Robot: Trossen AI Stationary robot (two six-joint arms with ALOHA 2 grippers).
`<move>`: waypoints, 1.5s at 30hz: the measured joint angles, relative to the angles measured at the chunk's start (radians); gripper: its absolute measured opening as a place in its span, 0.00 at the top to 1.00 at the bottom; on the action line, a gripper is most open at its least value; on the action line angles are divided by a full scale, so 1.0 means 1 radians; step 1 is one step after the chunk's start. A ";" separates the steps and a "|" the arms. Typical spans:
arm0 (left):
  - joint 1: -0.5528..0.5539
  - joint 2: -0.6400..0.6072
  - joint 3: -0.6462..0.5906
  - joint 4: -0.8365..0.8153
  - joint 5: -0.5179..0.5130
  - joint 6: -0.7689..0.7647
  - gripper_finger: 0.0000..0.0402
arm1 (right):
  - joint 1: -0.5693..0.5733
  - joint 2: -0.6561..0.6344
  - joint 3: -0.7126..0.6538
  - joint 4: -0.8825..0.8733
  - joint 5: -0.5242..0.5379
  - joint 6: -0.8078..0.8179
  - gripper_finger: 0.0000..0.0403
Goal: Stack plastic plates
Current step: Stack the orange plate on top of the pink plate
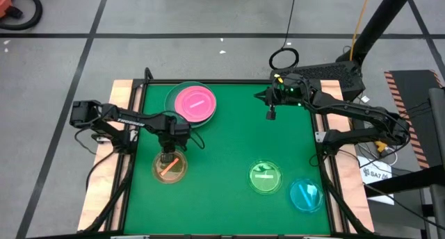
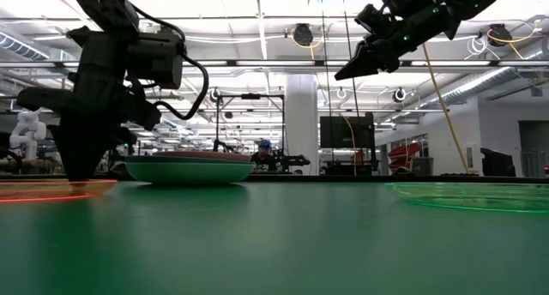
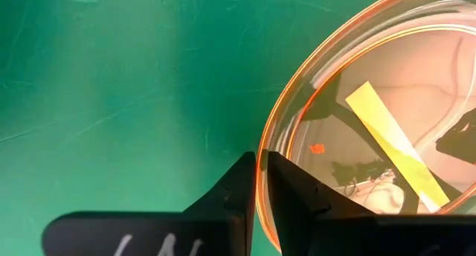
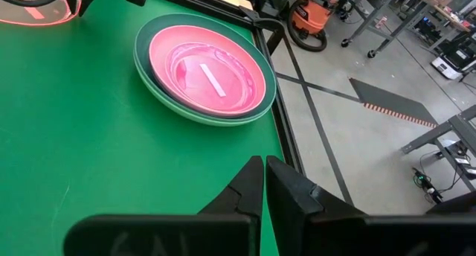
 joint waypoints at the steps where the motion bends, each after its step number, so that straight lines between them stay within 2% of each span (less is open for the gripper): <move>1: 0.000 0.000 0.000 0.000 0.000 0.000 0.90 | 0.000 0.000 0.000 0.000 0.000 0.000 0.97; 10: 0.000 0.000 0.002 -0.005 0.000 -0.003 0.90 | 0.000 0.000 0.000 -0.001 0.000 0.000 0.97; 27: -0.001 -0.028 0.085 -0.105 0.019 -0.027 0.90 | 0.000 0.000 0.000 -0.005 0.000 0.000 0.97; 33: -0.003 -0.044 0.087 -0.130 0.039 -0.033 0.98 | 0.000 0.000 0.000 -0.005 0.000 0.000 0.97; 39: -0.014 -0.049 0.087 -0.112 0.055 -0.048 0.99 | 0.000 0.000 0.000 -0.045 0.001 0.005 0.97; 42: -0.053 -0.070 0.084 -0.051 0.025 -0.121 0.99 | 0.000 0.000 0.000 -0.067 0.003 0.007 0.97; 45: -0.126 -0.112 0.073 0.057 -0.061 -0.186 0.99 | 0.000 0.000 0.000 -0.059 0.002 0.011 0.97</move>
